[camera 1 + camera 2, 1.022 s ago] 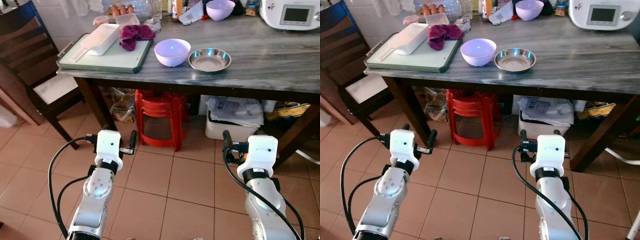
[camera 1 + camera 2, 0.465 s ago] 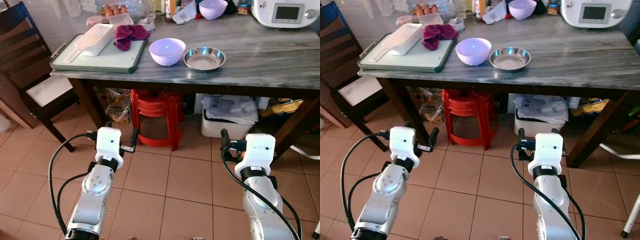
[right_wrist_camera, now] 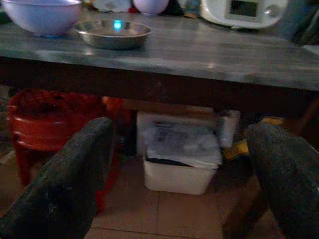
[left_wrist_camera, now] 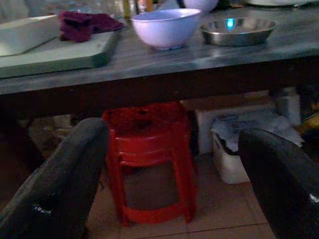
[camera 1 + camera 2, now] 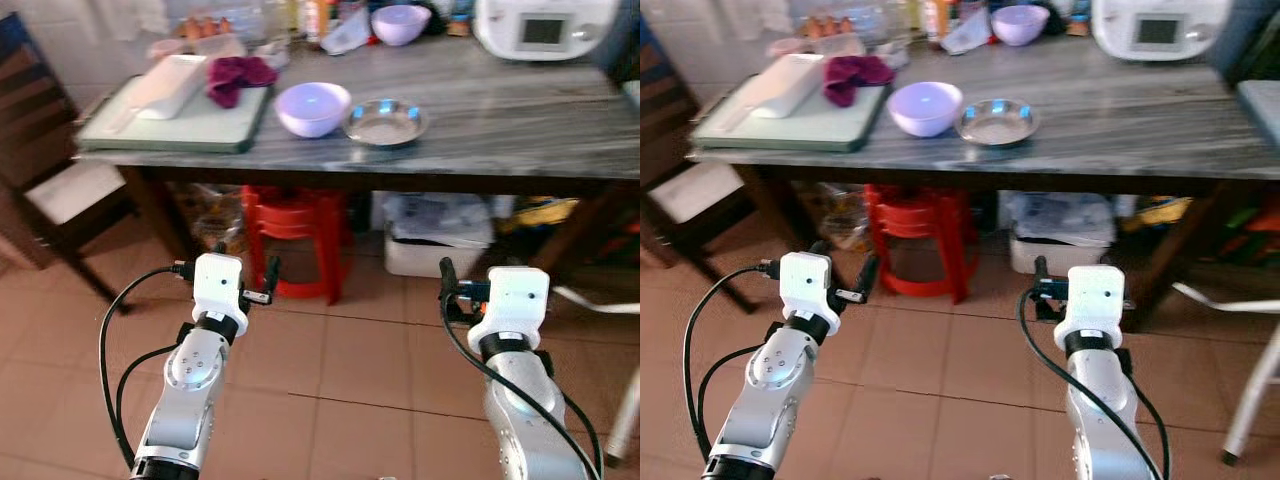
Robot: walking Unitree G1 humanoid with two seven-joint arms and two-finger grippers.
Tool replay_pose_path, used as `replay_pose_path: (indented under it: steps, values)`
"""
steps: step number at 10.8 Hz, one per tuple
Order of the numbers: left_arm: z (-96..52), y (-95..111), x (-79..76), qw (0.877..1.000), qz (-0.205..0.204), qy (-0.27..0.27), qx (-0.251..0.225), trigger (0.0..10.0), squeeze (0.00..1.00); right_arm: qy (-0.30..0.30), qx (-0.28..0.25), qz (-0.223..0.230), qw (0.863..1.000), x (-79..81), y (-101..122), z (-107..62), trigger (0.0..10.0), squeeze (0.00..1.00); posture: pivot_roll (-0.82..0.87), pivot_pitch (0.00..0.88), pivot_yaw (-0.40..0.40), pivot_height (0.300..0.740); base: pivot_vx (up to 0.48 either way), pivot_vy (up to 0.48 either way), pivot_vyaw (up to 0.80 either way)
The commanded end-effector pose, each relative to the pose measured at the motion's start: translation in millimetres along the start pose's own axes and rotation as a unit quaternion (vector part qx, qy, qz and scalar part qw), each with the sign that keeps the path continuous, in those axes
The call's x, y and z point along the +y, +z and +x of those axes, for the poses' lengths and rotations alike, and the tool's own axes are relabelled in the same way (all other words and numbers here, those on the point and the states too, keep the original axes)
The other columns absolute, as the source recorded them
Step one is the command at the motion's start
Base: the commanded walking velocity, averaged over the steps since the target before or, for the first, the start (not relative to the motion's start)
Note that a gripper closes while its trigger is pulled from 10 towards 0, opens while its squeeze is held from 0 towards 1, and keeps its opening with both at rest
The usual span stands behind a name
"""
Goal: Setting the table
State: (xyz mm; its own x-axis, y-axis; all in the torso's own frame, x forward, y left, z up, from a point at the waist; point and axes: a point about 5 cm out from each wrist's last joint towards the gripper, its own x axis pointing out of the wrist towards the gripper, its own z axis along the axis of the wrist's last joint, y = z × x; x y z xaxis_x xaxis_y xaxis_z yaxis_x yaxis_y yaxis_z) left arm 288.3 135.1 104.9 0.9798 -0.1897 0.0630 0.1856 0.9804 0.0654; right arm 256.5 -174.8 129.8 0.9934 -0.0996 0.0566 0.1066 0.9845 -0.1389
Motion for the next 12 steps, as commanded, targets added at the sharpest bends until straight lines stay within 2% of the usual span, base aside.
replay_pose_path:
  steps: [1,4,6,12]
  values:
    - [0.5,0.4,0.2,1.0,0.001,-0.003,0.0,10.0,0.0,0.0,0.003,0.001,1.0,-1.8,-0.5,1.2,10.0,0.0,-0.16,0.112,0.078,0.74,0.0,-0.244,-0.73]
    - [1.9,0.3,-1.6,1.0,-0.002,-0.005,0.001,10.0,0.0,-0.005,-0.004,-0.001,1.0,-6.2,2.6,4.3,10.0,0.0,-0.17,0.113,0.077,0.74,0.0,-0.245,-0.54]
    - [3.1,-0.3,-0.3,1.0,-0.001,-0.004,0.002,10.0,0.0,-0.001,-0.005,0.0,1.0,-4.9,2.5,3.8,10.0,0.0,-0.17,0.115,0.077,0.74,0.0,-0.244,0.0]
    - [5.5,-1.0,-1.2,1.0,0.001,-0.001,0.002,10.0,0.0,0.02,-0.016,-0.003,1.0,0.4,5.9,6.0,10.0,0.0,-0.17,0.106,0.072,0.74,0.0,0.0,0.08]
